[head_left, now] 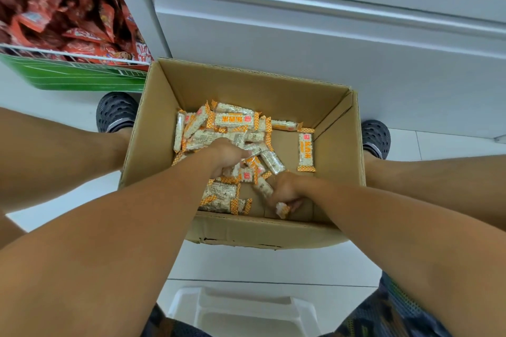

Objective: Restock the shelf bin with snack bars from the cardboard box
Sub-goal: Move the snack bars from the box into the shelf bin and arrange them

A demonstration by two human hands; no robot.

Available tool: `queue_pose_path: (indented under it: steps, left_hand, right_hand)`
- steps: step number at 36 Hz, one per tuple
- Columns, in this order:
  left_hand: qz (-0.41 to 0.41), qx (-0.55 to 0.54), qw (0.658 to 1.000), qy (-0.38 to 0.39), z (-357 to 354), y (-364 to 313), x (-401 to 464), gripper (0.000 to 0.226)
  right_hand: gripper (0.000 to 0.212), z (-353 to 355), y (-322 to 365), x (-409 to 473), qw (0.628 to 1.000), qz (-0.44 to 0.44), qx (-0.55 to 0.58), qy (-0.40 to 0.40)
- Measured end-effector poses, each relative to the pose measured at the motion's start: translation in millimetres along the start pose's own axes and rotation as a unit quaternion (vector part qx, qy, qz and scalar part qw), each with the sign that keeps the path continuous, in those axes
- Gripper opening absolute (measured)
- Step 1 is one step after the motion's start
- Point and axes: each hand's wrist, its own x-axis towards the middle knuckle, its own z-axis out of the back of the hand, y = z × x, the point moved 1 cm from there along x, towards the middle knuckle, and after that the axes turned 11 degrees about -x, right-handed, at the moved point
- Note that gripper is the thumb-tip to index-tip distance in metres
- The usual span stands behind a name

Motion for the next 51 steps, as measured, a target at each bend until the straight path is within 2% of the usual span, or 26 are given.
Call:
queue_pose_path:
  steps: [2,4,7,10,13,15,17,19,21,24,28,30,32,34,36,38,40,41,43,45,48,51]
  left_hand:
    - [0.004,-0.007,1.000,-0.016,1.7,2.0,5.1,0.073]
    - [0.011,-0.029,1.000,0.000,0.6,3.1,7.4,0.050]
    - [0.022,-0.075,0.997,0.026,-4.0,2.9,11.2,0.039]
    - [-0.009,-0.121,0.993,-0.004,0.1,0.8,19.7,0.059]
    - [-0.013,-0.134,0.991,-0.019,6.3,-2.8,19.7,0.084]
    - [-0.010,-0.150,0.988,-0.022,8.4,-2.6,23.9,0.064]
    - [-0.005,-0.133,0.990,-0.039,8.4,0.0,25.4,0.036]
    - [0.002,-0.133,0.990,-0.045,8.4,2.8,23.3,0.031]
    - [0.016,-0.148,0.989,-0.008,7.4,3.6,16.7,0.025]
    - [0.039,-0.174,0.983,0.032,7.8,6.2,16.8,0.045]
    - [0.041,-0.193,0.978,0.064,8.2,-1.2,8.7,0.018]
    - [0.044,-0.188,0.979,0.069,8.0,-1.8,7.4,0.015]
    - [0.048,-0.186,0.979,0.064,7.8,-1.4,8.4,0.020]
    - [0.055,-0.183,0.980,0.046,5.9,0.4,10.4,0.021]
    - [0.044,-0.172,0.984,0.034,5.0,1.2,13.4,0.027]
    - [0.025,-0.167,0.985,0.034,6.9,-2.7,10.6,0.047]
    - [0.017,-0.185,0.980,0.067,7.5,-12.6,-1.9,0.037]
    - [0.014,-0.192,0.977,0.089,7.4,-17.3,-8.7,0.028]
    - [0.010,-0.193,0.974,0.119,7.7,-25.1,-17.4,0.028]
    - [-0.002,-0.200,0.967,0.157,10.3,-34.1,-25.1,0.038]
    - [-0.040,-0.177,0.963,0.198,14.9,-55.5,-44.9,0.049]
    - [-0.092,-0.146,0.965,0.197,24.3,-75.5,-68.9,0.061]
  right_hand:
    - [0.023,13.3,5.4,-4.4,0.993,-0.005,0.117,-0.011]
    - [0.028,28.9,15.2,-9.5,0.978,0.023,0.203,-0.046]
    - [0.017,49.5,30.9,-17.6,0.963,0.098,0.246,-0.046]
    - [0.017,61.3,38.6,-23.5,0.934,0.159,0.321,0.012]
    - [0.022,68.4,38.0,-24.8,0.926,0.177,0.330,0.049]
    - [0.013,72.7,31.5,-23.0,0.917,0.166,0.360,0.048]
    - [0.017,74.7,18.7,-13.8,0.914,0.117,0.387,-0.005]
    - [0.030,74.6,-2.4,1.4,0.948,-0.002,0.288,-0.133]
    - [0.040,68.1,-22.8,11.0,0.956,-0.108,0.141,-0.234]
    - [0.054,47.3,-34.8,23.5,0.963,-0.159,0.067,-0.206]
    - [0.039,26.8,-23.6,35.8,0.964,-0.155,0.024,-0.213]
    - [0.034,26.0,-18.3,34.6,0.967,-0.145,0.029,-0.207]
    - [0.031,30.1,-12.6,29.4,0.975,-0.109,0.074,-0.179]
    - [0.020,35.3,-5.5,22.6,0.966,-0.077,0.190,-0.157]
    - [0.017,44.4,5.4,9.8,0.928,-0.044,0.344,-0.135]
    - [0.018,56.4,17.8,-7.9,0.878,0.019,0.470,-0.084]
    - [0.019,69.2,27.5,-28.1,0.833,0.090,0.545,-0.042]
    - [0.021,74.6,30.2,-36.6,0.823,0.113,0.555,-0.046]
    - [0.030,84.3,30.9,-52.4,0.825,0.129,0.544,-0.086]
    - [0.038,92.6,28.3,-69.4,0.838,0.145,0.512,-0.118]
    - [0.037,106.0,28.8,-100.8,0.886,0.183,0.406,-0.131]
    - [0.040,131.2,31.0,-134.1,0.920,0.200,0.313,-0.128]
